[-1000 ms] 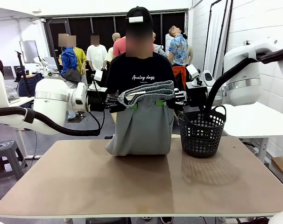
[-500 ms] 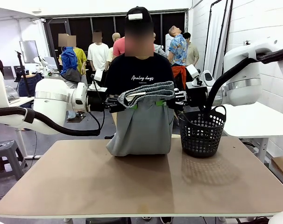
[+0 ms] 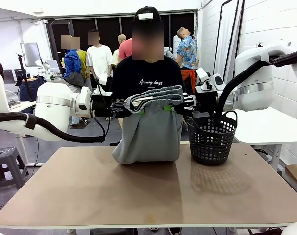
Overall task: Fold the training pants.
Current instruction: Release the ends of the Training pants and then grab the overlapped ends.
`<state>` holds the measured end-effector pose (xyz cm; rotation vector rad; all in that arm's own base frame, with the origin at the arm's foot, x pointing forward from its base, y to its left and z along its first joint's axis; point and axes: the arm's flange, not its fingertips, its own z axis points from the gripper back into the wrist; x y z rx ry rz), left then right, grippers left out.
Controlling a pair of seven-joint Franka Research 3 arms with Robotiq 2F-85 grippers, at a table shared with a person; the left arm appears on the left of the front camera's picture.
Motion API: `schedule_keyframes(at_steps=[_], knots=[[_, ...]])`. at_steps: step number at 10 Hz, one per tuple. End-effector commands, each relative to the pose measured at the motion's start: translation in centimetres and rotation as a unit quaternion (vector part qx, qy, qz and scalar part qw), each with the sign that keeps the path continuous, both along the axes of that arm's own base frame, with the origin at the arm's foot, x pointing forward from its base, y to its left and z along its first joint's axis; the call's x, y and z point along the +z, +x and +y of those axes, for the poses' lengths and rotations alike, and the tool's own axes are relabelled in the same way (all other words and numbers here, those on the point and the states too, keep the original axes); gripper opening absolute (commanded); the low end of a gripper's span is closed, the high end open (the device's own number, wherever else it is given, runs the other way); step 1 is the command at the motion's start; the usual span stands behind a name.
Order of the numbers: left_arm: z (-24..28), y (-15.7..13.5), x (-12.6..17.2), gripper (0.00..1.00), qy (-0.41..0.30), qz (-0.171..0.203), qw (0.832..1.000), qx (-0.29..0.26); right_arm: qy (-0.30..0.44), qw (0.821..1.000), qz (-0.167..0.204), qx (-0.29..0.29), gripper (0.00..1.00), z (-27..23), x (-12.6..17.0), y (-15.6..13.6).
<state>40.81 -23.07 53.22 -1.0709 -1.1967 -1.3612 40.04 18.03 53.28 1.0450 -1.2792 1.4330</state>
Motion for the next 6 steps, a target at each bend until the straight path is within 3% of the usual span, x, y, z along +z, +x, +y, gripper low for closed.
schedule_keyframes(at_steps=[1, 6], knots=[[-0.05, -0.08, 0.27, 0.00, 0.000, -0.002, 1.000, 0.003, 0.006, 1.000, -0.001, 0.000, 0.00, -0.03, 0.00, -0.09], [-0.05, -0.08, 0.27, 0.00, 0.000, -0.002, 1.000, 0.003, 0.006, 1.000, -0.001, 0.000, 0.00, -0.03, 0.00, -0.09]])
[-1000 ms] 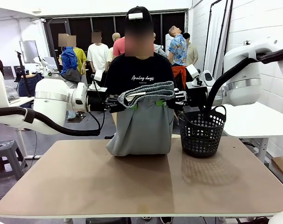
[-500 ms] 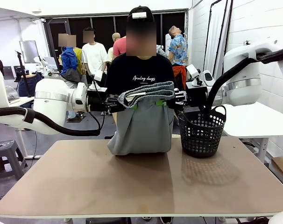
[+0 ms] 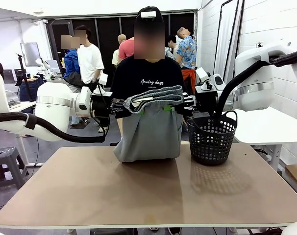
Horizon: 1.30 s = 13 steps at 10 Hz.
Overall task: Fold the training pants.
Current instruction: Release the ends of the Training pants and then grab the overlapped ends.
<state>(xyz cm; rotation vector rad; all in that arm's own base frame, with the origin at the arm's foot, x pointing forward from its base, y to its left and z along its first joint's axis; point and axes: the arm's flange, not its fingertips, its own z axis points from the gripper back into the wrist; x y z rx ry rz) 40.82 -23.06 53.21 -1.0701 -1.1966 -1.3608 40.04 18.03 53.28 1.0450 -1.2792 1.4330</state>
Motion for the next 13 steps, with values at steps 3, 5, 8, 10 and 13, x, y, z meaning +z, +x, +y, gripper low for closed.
schedule_keyframes(at_steps=[3, 5, 8, 10, 13], knots=[[-0.06, -0.09, 0.28, 0.00, 0.000, -0.002, 1.000, 0.002, 0.006, 1.000, -0.001, 0.000, 0.00, -0.02, 0.00, -0.09], [-0.06, -0.09, 0.28, 0.00, 0.000, -0.002, 1.000, 0.002, 0.006, 1.000, -0.001, 0.000, 0.00, -0.02, 0.00, -0.09], [-0.06, -0.09, 0.28, 0.00, 0.000, -0.002, 1.000, 0.002, 0.006, 1.000, -0.001, 0.000, 0.00, -0.02, 0.00, -0.09], [-0.06, -0.09, 0.28, 0.00, 0.000, -0.002, 1.000, 0.002, 0.006, 1.000, -0.001, 0.000, 0.00, -0.02, 0.00, -0.09], [-0.06, -0.09, 0.28, 0.00, 0.000, -0.002, 1.000, 0.002, 0.006, 1.000, -0.001, 0.000, 0.00, -0.02, 0.00, -0.09]])
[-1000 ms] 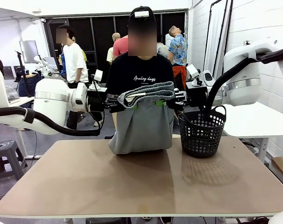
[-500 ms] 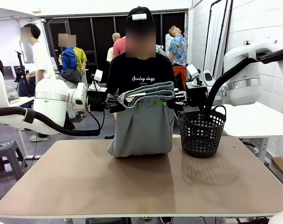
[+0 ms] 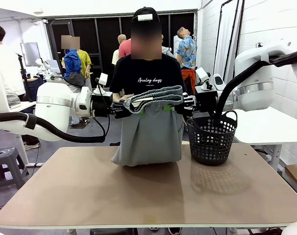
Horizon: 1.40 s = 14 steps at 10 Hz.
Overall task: Fold the training pants.
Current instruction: Release the ends of the Training pants and then grab the overlapped ends.
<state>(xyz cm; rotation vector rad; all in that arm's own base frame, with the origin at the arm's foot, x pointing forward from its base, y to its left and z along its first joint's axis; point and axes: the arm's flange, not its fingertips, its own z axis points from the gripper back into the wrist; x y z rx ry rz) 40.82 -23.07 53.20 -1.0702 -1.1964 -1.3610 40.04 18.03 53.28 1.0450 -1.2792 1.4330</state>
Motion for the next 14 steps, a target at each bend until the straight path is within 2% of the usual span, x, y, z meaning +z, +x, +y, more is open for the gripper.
schedule_keyframes(at_steps=[1, 14], knots=[[-0.05, -0.08, 0.28, 0.00, 0.000, -0.002, 1.000, 0.002, 0.006, 1.000, -0.001, 0.000, 0.00, -0.02, 0.00, -0.09], [-0.05, -0.08, 0.28, 0.00, 0.000, -0.002, 1.000, 0.002, 0.006, 1.000, -0.001, 0.000, 0.00, -0.02, 0.00, -0.09]])
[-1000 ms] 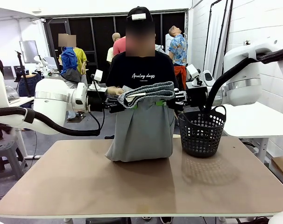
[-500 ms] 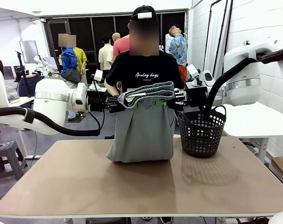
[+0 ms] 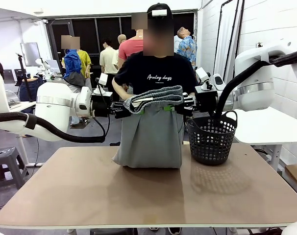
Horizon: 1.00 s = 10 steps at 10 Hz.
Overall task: Fold the training pants.
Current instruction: Release the ends of the Training pants and then grab the overlapped ends.
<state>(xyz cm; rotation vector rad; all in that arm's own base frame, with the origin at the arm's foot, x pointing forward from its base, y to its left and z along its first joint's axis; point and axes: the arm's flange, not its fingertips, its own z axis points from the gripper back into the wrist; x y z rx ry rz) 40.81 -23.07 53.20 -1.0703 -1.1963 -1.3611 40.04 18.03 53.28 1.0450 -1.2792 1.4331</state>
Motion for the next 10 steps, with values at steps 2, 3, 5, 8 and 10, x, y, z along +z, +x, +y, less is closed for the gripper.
schedule_keyframes(at_steps=[2, 3, 5, 8, 10], knots=[[-0.04, -0.08, 0.28, 0.00, 0.000, -0.002, 1.000, 0.003, 0.006, 1.000, -0.001, 0.000, 0.00, -0.02, 0.00, -0.09], [-0.04, -0.08, 0.28, 0.00, 0.000, -0.002, 1.000, 0.003, 0.006, 1.000, -0.001, 0.000, 0.00, -0.02, 0.00, -0.09], [-0.04, -0.08, 0.28, 0.00, 0.000, -0.002, 1.000, 0.003, 0.006, 1.000, -0.001, 0.000, 0.00, -0.02, 0.00, -0.09], [-0.04, -0.08, 0.28, 0.00, 0.000, -0.002, 1.000, 0.003, 0.006, 1.000, -0.001, 0.000, 0.00, -0.02, 0.00, -0.09], [-0.04, -0.08, 0.28, 0.00, 0.000, -0.002, 1.000, 0.003, 0.006, 1.000, -0.001, 0.000, 0.00, -0.02, 0.00, -0.09]])
